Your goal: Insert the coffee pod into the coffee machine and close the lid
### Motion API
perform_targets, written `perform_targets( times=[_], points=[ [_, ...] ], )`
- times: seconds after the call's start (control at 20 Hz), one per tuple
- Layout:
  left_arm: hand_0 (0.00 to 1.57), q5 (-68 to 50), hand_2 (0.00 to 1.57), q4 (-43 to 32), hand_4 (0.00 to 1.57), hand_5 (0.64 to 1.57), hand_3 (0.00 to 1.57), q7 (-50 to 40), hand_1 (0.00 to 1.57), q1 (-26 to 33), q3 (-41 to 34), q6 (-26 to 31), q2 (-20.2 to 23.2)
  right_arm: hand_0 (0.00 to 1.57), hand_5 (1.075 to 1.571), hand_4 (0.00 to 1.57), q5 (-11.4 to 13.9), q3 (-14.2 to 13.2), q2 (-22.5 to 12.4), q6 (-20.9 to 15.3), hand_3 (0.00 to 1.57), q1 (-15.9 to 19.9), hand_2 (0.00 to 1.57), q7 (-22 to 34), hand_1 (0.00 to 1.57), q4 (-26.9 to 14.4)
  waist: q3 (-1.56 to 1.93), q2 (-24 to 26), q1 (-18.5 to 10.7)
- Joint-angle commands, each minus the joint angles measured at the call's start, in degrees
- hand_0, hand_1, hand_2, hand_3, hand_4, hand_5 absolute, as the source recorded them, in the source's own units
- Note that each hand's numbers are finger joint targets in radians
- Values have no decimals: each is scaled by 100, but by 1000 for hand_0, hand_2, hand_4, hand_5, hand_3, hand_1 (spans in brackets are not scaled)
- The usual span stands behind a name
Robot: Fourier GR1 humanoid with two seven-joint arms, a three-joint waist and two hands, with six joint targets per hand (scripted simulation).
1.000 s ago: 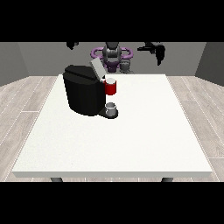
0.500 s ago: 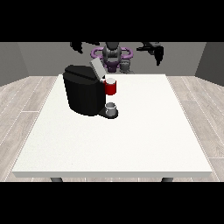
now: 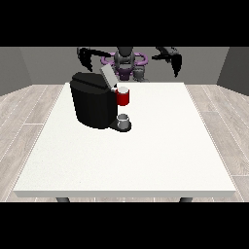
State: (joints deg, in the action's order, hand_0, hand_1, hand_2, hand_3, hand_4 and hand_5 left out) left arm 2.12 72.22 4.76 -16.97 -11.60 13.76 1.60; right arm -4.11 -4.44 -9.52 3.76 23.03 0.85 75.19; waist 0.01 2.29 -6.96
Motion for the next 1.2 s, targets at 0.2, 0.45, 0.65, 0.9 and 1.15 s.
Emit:
perform_targets(
  times=[0.2,0.45,0.65,0.9,1.15],
  points=[
    [0,-254,0,624,0,1571,0,-263,0,172,80,-77,232,0,1571,0,194,-12,117,-58,0,481,0,-264,0,-714,0,-286,40],
    [0,-357,0,482,0,1571,0,-38,0,170,27,-61,256,0,1571,0,495,178,247,-367,0,1021,0,109,0,-761,-2,-434,-32],
    [0,-517,0,566,0,1571,0,34,0,295,-58,206,587,0,1571,0,395,-4,95,-123,0,1161,0,-100,0,-1031,-1,-518,-37],
    [0,-394,0,735,0,1571,0,-113,0,195,61,-130,479,0,1571,0,679,133,384,-446,0,1199,0,-554,0,-1364,-1,-653,-119],
    [0,-484,0,695,0,1571,0,-270,0,365,87,-25,571,0,1571,0,500,68,250,-32,0,1266,0,-433,0,-1434,-1,-467,-14]
  ],
)
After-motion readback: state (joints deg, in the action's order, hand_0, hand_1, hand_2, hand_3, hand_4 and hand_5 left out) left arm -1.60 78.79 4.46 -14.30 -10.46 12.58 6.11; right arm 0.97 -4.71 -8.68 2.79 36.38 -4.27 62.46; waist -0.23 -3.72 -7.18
